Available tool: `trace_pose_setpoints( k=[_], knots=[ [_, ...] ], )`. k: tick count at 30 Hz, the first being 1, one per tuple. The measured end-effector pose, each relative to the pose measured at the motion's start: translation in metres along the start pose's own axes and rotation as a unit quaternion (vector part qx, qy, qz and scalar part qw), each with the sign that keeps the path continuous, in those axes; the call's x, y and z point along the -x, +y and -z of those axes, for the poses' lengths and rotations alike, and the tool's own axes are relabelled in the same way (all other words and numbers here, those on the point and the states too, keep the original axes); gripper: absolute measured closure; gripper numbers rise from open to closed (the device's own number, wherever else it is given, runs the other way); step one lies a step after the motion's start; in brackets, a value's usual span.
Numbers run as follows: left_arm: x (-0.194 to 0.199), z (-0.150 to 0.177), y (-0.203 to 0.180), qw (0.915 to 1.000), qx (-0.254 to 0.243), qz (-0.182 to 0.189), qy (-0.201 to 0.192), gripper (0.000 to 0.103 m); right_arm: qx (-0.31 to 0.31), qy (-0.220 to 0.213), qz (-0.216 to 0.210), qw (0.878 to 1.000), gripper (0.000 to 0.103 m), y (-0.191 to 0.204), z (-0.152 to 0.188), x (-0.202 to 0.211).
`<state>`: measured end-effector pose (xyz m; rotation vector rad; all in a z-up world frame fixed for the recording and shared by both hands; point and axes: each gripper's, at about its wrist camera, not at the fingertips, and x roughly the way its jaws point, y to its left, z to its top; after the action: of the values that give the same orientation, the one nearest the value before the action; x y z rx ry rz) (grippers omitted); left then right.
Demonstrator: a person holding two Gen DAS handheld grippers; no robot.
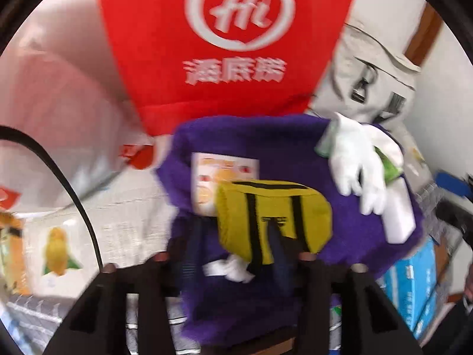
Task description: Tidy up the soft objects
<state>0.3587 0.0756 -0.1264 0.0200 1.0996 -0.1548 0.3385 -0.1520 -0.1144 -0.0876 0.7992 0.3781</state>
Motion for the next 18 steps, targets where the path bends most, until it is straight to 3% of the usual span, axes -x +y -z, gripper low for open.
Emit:
trace_pose_setpoints(
  k=[6,11,14,18],
  knots=[
    [0.043,0.015,-0.003,0.9992,-0.008,-0.015,-0.037,0.04,0.018,-0.006,0.001,1.0,0.046,0.017,0.027,0.023],
    [0.076,0.042,-0.011,0.9985,-0.01,-0.016,-0.051,0.04,0.024,0.005,-0.034,0.999,0.046,0.035,0.065,0.033],
    [0.089,0.061,-0.011,0.9986,0.006,-0.015,-0.051,0.023,0.032,0.021,-0.047,0.998,0.046,0.049,0.089,0.033],
    [0.11,0.096,-0.02,0.9948,0.007,-0.017,-0.101,0.023,0.017,0.028,-0.06,0.998,0.046,0.062,0.116,0.031]
  ],
)
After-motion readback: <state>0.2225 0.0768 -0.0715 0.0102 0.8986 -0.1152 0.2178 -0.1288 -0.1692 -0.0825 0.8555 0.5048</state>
